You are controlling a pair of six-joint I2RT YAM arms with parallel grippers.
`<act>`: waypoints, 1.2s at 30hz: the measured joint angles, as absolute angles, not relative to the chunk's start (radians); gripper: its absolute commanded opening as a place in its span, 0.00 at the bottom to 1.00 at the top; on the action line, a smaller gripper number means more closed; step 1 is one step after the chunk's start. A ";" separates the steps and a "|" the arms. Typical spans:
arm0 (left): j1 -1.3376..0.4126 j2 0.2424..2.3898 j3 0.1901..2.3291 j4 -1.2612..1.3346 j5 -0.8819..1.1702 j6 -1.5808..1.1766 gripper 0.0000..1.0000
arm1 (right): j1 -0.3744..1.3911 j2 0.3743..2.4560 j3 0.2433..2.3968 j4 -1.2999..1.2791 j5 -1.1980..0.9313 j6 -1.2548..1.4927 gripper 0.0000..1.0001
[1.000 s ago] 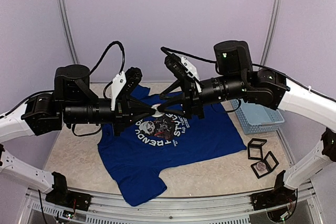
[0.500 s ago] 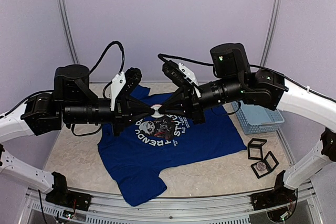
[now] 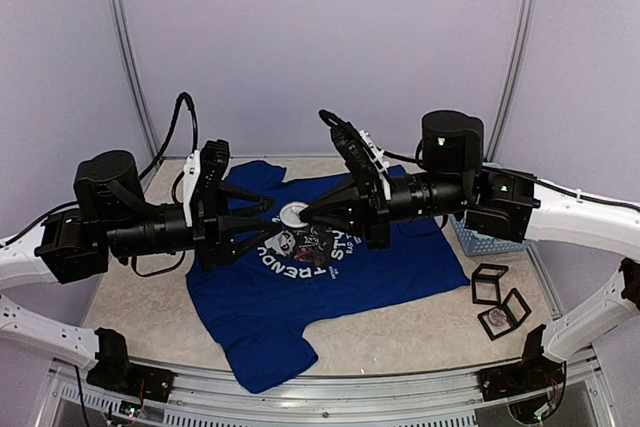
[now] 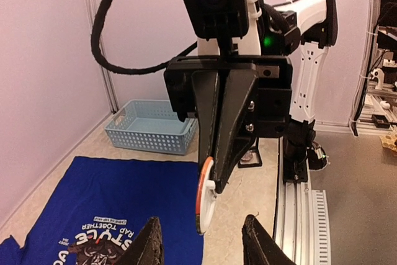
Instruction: Pin the brooch onto the clothing
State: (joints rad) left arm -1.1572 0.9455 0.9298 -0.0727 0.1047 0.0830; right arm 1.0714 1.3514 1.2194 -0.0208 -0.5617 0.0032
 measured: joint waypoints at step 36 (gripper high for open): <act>-1.158 0.958 0.924 0.038 0.147 0.069 0.00 | 1.071 1.366 1.211 0.145 -0.600 0.056 0.21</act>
